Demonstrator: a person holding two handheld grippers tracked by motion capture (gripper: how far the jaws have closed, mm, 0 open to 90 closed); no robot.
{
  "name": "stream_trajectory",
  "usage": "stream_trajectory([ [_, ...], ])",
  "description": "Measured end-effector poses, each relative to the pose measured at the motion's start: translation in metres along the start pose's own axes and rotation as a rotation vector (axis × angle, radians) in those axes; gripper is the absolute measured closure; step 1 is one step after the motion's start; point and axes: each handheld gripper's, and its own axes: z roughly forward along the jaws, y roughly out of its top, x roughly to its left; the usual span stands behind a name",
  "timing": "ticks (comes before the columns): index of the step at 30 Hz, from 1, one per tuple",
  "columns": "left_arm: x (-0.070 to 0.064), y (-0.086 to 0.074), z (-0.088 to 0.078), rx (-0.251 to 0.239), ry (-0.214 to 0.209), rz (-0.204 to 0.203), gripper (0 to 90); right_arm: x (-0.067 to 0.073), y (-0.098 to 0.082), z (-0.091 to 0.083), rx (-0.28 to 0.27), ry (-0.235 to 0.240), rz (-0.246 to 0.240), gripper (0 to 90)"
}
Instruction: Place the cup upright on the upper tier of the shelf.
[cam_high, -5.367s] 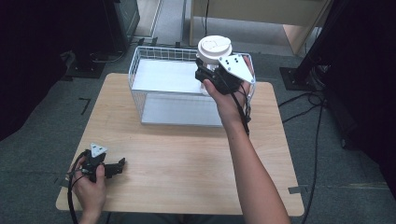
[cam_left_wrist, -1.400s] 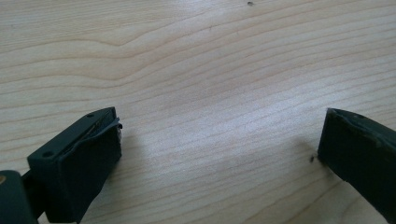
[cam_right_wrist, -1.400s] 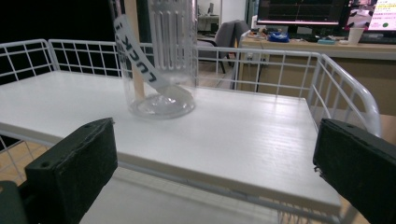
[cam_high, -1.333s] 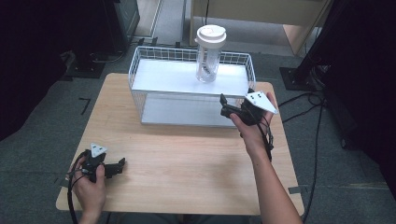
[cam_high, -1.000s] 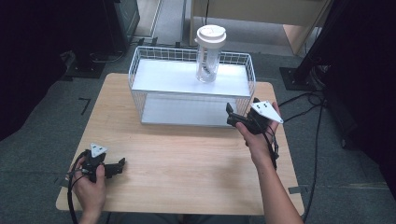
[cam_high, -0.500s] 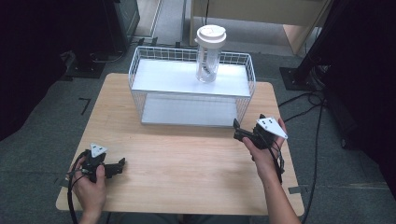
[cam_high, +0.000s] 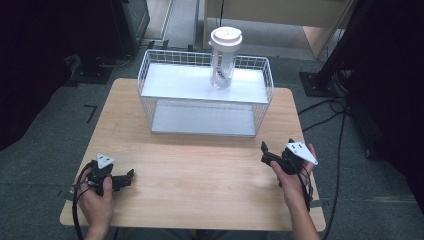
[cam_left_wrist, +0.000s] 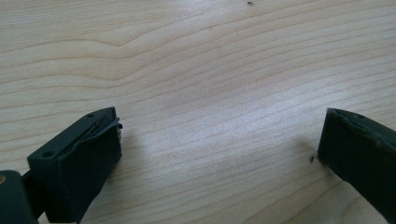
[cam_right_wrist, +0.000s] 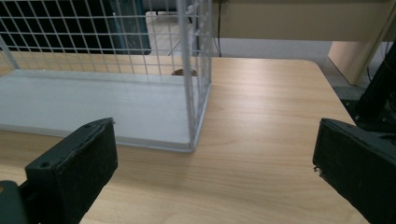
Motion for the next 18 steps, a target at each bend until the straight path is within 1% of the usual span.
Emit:
stream_trajectory([
  [1, 0.000, 0.000, 0.000, 0.004, 0.000, 0.004, 0.0, -0.004, -0.003, -0.002, 0.007, -0.007, 0.012, 0.0],
  [6, 0.000, 0.000, 0.000, 0.003, 0.000, 0.004, 0.0, -0.017, -0.015, -0.011, 0.021, -0.034, 0.024, 0.0],
  [10, 0.000, 0.000, 0.000, 0.001, 0.001, 0.001, 0.0, -0.026, -0.021, -0.017, 0.027, -0.054, 0.032, 0.0],
  [11, 0.000, 0.000, 0.000, 0.005, 0.000, 0.006, 0.0, -0.028, -0.022, -0.018, 0.029, -0.058, 0.032, 0.0],
  [13, 0.000, 0.000, 0.000, 0.004, 0.000, 0.005, 0.0, -0.033, -0.026, -0.022, 0.035, -0.065, 0.024, 0.0],
  [18, 0.000, 0.000, 0.000, 0.000, 0.000, 0.001, 0.0, -0.043, -0.035, -0.029, 0.051, -0.086, 0.024, 0.0],
])
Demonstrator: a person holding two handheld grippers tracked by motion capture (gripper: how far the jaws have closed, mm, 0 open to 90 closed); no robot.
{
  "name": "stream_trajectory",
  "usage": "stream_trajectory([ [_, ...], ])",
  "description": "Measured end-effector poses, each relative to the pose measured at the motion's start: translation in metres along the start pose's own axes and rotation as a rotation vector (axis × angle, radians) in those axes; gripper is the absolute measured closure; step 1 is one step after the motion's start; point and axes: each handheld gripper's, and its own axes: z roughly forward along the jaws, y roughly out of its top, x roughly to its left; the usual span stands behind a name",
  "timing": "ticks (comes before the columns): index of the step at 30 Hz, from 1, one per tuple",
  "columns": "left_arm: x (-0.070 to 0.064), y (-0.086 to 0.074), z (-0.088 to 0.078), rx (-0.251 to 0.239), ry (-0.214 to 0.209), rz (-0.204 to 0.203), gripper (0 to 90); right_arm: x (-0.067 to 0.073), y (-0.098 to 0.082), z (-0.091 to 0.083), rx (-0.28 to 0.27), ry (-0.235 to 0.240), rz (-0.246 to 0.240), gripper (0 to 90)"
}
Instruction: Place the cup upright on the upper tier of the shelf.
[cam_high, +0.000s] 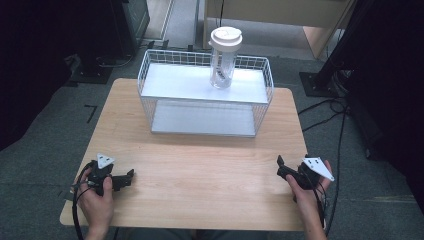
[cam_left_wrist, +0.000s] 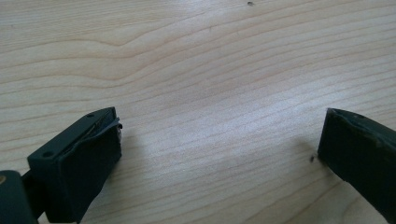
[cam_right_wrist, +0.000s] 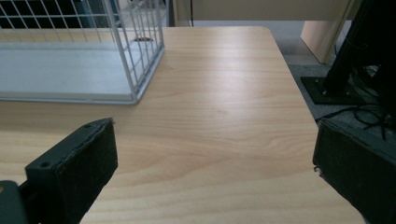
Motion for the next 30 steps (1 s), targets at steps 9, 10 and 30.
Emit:
stream_trajectory([
  [9, 0.000, 0.000, 0.000, 0.000, 0.000, 0.000, 0.0, -0.021, -0.017, -0.013, 0.038, -0.039, 0.000, 0.0],
  [10, 0.000, 0.000, 0.000, 0.000, 0.000, 0.000, 0.0, -0.023, -0.019, -0.014, 0.042, -0.041, -0.001, 0.0],
  [30, 0.000, 0.000, 0.000, 0.003, 0.000, 0.005, 0.0, -0.038, -0.039, -0.035, 0.205, -0.013, -0.083, 0.0],
])
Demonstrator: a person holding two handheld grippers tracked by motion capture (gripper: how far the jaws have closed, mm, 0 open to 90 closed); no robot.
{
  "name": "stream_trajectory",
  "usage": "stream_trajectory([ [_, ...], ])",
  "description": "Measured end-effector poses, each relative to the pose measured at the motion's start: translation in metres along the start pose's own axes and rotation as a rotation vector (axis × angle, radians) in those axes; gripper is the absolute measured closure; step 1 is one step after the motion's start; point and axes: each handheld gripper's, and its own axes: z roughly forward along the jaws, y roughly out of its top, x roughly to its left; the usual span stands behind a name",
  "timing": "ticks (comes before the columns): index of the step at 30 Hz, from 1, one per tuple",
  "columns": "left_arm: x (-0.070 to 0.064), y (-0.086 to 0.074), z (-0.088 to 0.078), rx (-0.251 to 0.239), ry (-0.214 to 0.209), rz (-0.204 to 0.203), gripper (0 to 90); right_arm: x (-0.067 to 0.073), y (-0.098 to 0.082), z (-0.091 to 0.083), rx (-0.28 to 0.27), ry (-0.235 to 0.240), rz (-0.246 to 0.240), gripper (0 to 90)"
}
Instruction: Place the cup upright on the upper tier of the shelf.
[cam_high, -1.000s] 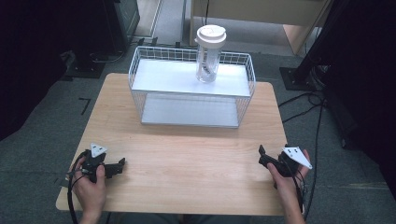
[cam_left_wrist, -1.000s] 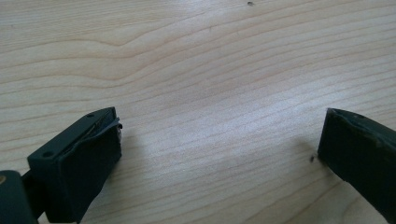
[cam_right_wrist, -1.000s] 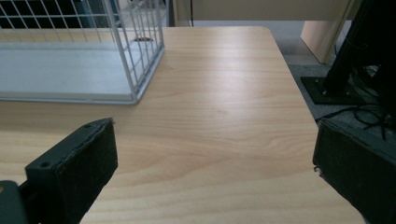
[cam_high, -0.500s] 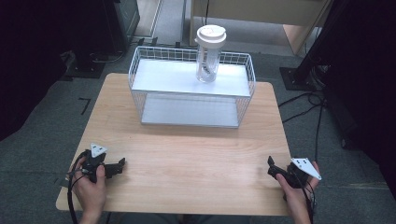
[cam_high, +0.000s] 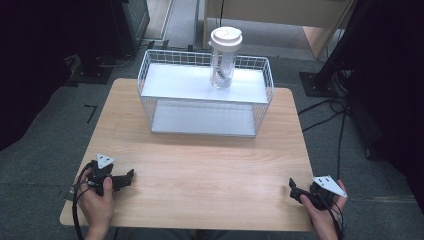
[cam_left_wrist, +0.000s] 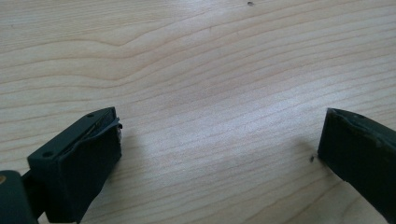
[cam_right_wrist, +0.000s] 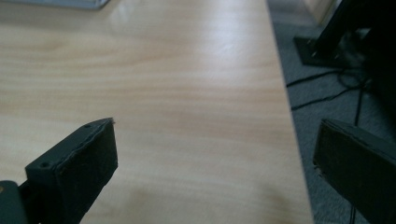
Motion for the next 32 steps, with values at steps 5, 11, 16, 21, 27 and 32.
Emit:
stream_trajectory([
  [5, 0.0001, 0.0000, 0.0000, 0.000, 0.000, 0.000, 0.0, 0.0059, -0.0007, 0.0022, 0.065, 0.015, -0.038, 0.1],
  [11, 0.0000, 0.0000, 0.0000, 0.000, 0.000, -0.001, 0.0, 0.0098, -0.0018, 0.0055, 0.158, 0.047, -0.042, 2.1],
  [16, 0.0000, 0.0001, 0.0000, -0.001, -0.001, -0.001, 0.0, 0.0071, -0.0023, 0.0052, 0.165, 0.070, -0.023, 4.1],
  [21, -0.0010, 0.0008, 0.0010, -0.003, 0.001, -0.005, 0.0, 0.0075, -0.0023, 0.0050, 0.165, 0.070, -0.022, 4.1],
  [27, -0.0022, 0.0017, 0.0016, -0.002, 0.000, -0.001, 0.0, 0.0074, -0.0022, 0.0051, 0.167, 0.073, -0.021, 3.9],
  [32, -0.0022, 0.0017, 0.0017, -0.002, 0.000, -0.001, 0.0, 0.0074, -0.0023, 0.0053, 0.167, 0.079, -0.027, 3.7],
])
